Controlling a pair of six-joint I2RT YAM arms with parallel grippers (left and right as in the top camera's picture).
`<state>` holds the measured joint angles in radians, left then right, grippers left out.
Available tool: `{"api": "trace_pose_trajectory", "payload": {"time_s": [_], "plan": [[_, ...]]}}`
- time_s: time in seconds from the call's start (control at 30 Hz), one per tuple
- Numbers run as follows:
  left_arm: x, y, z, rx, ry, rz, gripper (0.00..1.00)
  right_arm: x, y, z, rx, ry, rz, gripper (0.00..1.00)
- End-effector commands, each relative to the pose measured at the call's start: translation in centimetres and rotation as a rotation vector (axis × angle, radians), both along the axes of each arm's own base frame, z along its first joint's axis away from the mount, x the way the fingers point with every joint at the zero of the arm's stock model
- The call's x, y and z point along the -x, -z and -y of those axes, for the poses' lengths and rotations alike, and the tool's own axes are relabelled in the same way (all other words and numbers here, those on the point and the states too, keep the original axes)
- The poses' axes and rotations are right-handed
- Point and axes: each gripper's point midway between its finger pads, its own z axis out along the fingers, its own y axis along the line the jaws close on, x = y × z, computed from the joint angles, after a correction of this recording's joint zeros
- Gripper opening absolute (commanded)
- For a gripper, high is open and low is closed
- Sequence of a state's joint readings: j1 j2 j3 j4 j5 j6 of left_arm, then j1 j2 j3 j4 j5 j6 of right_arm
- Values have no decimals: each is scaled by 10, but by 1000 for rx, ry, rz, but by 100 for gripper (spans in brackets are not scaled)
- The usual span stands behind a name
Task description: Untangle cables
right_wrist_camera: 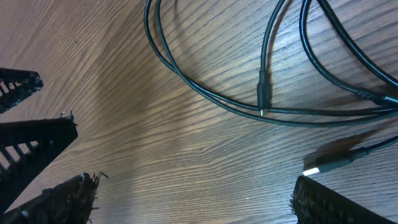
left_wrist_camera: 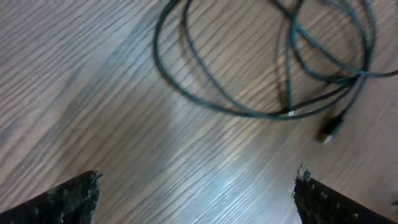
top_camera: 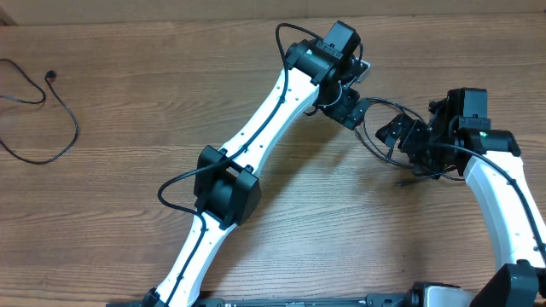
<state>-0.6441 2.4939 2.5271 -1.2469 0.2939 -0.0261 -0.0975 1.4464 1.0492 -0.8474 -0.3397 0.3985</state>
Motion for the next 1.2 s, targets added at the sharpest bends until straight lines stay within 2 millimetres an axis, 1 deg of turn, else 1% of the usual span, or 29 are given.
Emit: {"api": "trace_pose_trajectory", "payload": {"time_s": [0.0, 0.13, 0.27, 0.33, 0.37, 0.53, 0.63, 0.77, 0.87, 1.0, 1.1, 1.17], "plan": [[13, -18, 28, 88, 23, -4, 99, -5, -10, 1, 8, -3, 35, 100], [13, -3, 46, 108, -24, -27, 96, -5, -10, 1, 8, -3, 35, 100], [5, 12, 61, 146, -137, -69, 95, -5, -10, 1, 8, -3, 35, 100], [1, 22, 67, 160, -197, -99, 93, -5, -10, 1, 8, -3, 35, 100], [1, 26, 69, 163, -215, -109, 92, -5, -10, 1, 8, -3, 35, 100], [7, 63, 68, 118, -328, -219, 84, -5, -10, 1, 8, -3, 35, 100], [8, 77, 69, 108, -379, -261, 83, -5, -10, 1, 8, -3, 35, 100], [5, 83, 76, 131, -412, -272, 76, -5, -10, 1, 8, -3, 35, 100], [4, 86, 80, 142, -434, -280, 75, -5, -10, 1, 8, -3, 35, 100], [4, 81, 91, 193, -413, -288, 65, -5, -10, 1, 8, -3, 35, 100], [7, 77, 98, 225, -408, -323, 64, -5, -10, 1, 8, -3, 35, 100], [7, 77, 97, 227, -410, -327, 66, -5, -10, 1, 8, -3, 35, 100]]}}
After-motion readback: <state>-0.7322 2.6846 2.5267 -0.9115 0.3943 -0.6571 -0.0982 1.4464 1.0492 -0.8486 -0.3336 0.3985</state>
